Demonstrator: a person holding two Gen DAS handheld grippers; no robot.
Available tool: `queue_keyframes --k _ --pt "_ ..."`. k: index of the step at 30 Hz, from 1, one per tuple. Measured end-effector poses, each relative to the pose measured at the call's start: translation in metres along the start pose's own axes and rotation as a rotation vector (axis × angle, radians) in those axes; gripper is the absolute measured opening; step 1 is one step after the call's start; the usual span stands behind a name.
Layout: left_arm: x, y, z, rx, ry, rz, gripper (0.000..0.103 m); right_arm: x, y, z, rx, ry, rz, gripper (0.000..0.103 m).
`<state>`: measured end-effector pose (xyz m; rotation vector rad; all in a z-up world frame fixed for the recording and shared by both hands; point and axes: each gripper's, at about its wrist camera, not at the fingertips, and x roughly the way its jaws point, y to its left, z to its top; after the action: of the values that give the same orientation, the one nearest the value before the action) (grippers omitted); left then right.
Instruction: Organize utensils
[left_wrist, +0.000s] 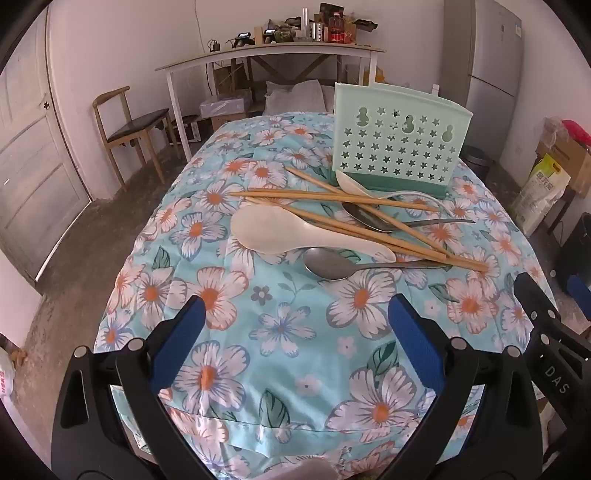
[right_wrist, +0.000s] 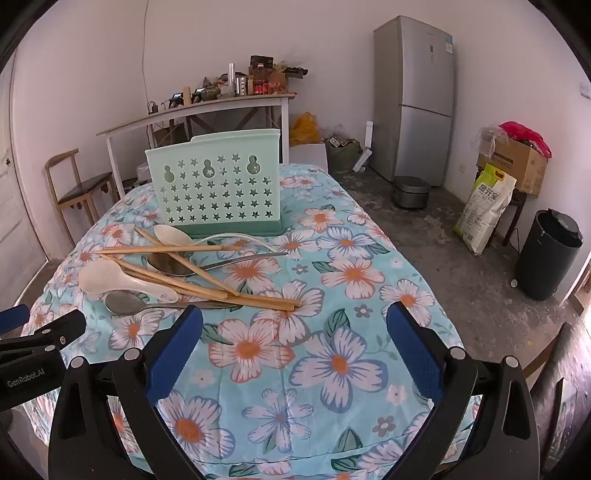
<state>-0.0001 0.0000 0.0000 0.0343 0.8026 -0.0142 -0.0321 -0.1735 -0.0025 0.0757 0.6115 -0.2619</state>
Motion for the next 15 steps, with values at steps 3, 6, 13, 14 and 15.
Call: queue_keyframes --k 3,6,13,14,15 --pt "0.0001 0.0 0.0 -0.001 0.003 -0.003 0.096 -0.0005 0.0014 -0.0006 -0.002 0.0 0.0 0.097" --pt "0.0003 -0.0006 0.0 0.003 0.005 0.002 0.096 -0.0011 0.0045 -0.0017 -0.006 0.004 -0.001 0.097" --pt "-0.0009 -0.0006 -0.0002 -0.001 0.002 -0.001 0.096 0.0007 -0.0005 0.0053 0.001 0.004 0.003 0.097" --pt "-0.0012 -0.0011 -0.0003 -0.001 0.002 -0.001 0.096 0.0023 -0.0022 0.0021 0.004 0.007 0.004 0.097" --pt "-0.0005 0.0002 0.0 -0.003 0.004 -0.002 0.096 0.0 -0.0008 0.0006 0.004 0.006 0.003 0.097"
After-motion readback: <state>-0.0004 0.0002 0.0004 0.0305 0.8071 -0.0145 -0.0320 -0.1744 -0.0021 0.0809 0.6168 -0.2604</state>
